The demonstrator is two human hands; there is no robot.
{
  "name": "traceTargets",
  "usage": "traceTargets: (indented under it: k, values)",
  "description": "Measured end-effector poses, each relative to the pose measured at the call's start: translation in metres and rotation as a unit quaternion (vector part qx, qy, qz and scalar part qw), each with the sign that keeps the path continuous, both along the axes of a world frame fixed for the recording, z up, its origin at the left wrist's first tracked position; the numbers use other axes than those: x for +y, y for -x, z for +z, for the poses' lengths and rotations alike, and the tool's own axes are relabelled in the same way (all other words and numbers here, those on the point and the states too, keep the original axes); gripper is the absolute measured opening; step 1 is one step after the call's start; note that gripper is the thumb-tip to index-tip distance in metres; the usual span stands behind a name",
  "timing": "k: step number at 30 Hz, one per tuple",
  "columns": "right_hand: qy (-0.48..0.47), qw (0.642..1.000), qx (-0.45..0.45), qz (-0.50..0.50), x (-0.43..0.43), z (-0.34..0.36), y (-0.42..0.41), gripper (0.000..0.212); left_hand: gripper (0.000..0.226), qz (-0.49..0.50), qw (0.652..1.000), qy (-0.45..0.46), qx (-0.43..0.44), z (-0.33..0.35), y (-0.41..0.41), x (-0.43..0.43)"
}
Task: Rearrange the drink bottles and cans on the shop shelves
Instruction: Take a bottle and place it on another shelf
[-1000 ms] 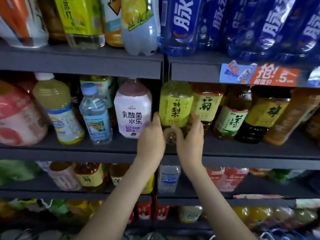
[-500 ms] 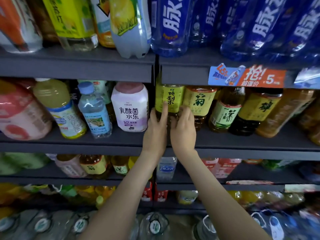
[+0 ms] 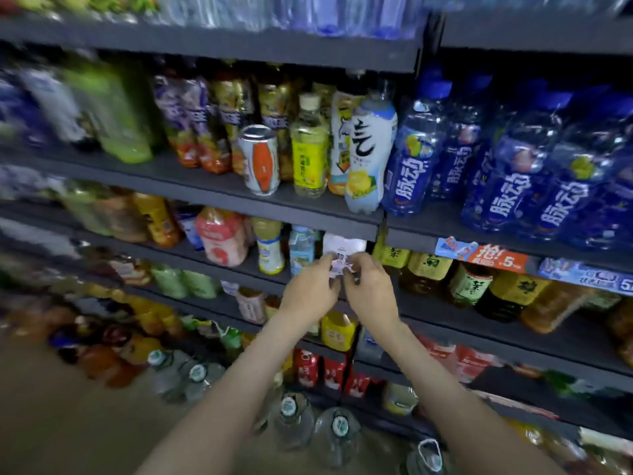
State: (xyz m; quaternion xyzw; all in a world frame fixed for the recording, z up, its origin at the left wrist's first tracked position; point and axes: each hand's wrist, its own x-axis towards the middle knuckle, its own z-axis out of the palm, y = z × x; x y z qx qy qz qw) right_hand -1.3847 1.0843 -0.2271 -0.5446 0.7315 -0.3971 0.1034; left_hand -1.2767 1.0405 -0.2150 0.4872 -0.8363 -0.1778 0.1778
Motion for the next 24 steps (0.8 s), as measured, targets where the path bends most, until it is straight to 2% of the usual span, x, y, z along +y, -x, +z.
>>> traceTargets:
  k: [5,12,16,19,24]
  values:
    - [0.072,0.995,0.008,0.071,-0.031,0.069,-0.067,0.02,0.032,0.042,0.996,0.051,0.059,0.072,-0.073,-0.019]
    - [0.172,0.972,0.048,0.153,-0.094,0.151,-0.204,0.016,0.031,0.087,0.986,0.137,0.045,0.153,-0.216,-0.068]
    - [0.187,0.961,0.082,0.187,-0.14,0.191,-0.302,0.014,0.031,0.12,0.976,0.183,0.006,0.191,-0.319,-0.102]
    - [0.19,0.958,0.069,0.203,-0.169,0.218,-0.366,0.012,0.031,0.142,0.968,0.204,-0.021,0.213,-0.391,-0.128]
    - [0.19,0.966,0.04,0.171,-0.223,0.249,-0.422,0.013,0.035,0.171,0.968,0.186,-0.001,0.234,-0.48,-0.176]
